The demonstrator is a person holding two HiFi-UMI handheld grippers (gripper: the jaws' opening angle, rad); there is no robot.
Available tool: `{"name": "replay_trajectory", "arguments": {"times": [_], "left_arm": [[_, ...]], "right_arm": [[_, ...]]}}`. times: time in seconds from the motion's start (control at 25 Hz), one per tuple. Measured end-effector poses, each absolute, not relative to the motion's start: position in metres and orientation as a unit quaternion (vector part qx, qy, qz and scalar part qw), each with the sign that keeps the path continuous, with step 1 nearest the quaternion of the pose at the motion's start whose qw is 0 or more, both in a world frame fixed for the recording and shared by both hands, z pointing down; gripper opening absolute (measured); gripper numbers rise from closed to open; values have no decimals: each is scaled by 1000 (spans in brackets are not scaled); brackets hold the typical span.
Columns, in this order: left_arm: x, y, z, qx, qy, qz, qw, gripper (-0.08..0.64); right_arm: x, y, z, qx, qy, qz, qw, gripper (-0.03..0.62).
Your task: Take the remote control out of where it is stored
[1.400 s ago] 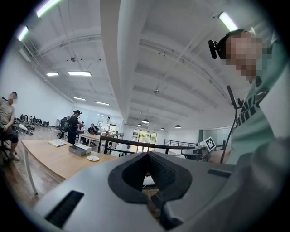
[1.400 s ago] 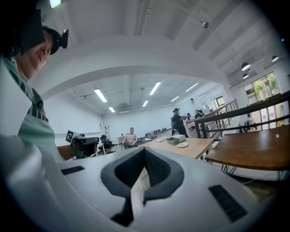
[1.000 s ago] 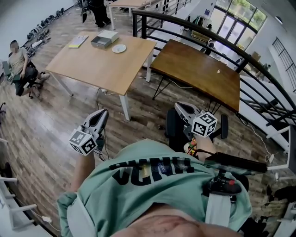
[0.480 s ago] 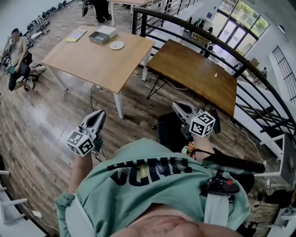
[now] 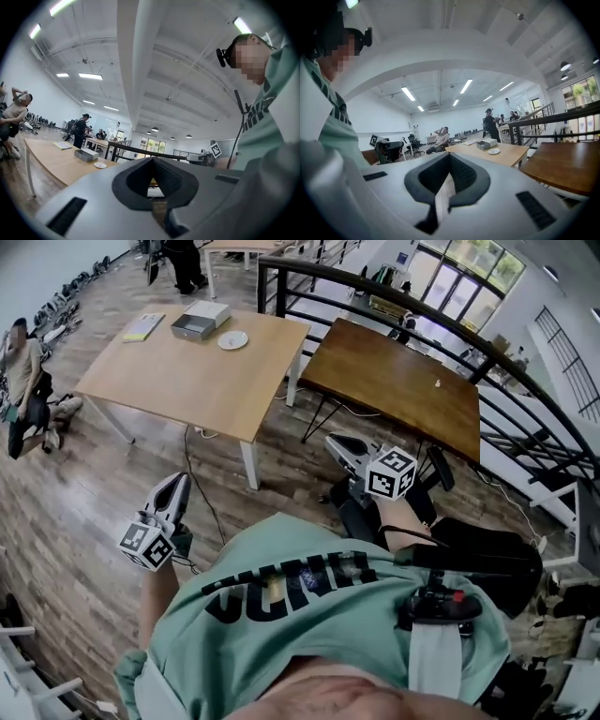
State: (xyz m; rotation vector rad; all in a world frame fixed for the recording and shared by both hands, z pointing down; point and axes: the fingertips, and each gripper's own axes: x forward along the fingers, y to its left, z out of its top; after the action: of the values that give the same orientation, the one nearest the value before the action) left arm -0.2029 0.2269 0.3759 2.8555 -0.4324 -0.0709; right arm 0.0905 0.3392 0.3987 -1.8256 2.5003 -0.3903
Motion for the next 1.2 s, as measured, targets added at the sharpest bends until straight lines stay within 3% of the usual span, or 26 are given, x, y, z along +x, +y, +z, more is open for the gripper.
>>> {"name": "replay_trajectory", "arguments": {"times": [0.36,0.72,0.96,1.2], "left_arm": [[-245,142,372,982,-134,-19,134,-6],[-225,104,398,975,-148,-8,162,-6],[-180,85,385,970,-201,-12,139,-6],[-84,75,382,968,-221,-6,117,-6]], "right_arm": [[41,258,376,-592,797,-120,-1,5],[57,201,396,-572,808,-142,-10,5],[115,159,403,-530,837,-136,2,5],[214,123,398,-504,855,-119,28,5]]}}
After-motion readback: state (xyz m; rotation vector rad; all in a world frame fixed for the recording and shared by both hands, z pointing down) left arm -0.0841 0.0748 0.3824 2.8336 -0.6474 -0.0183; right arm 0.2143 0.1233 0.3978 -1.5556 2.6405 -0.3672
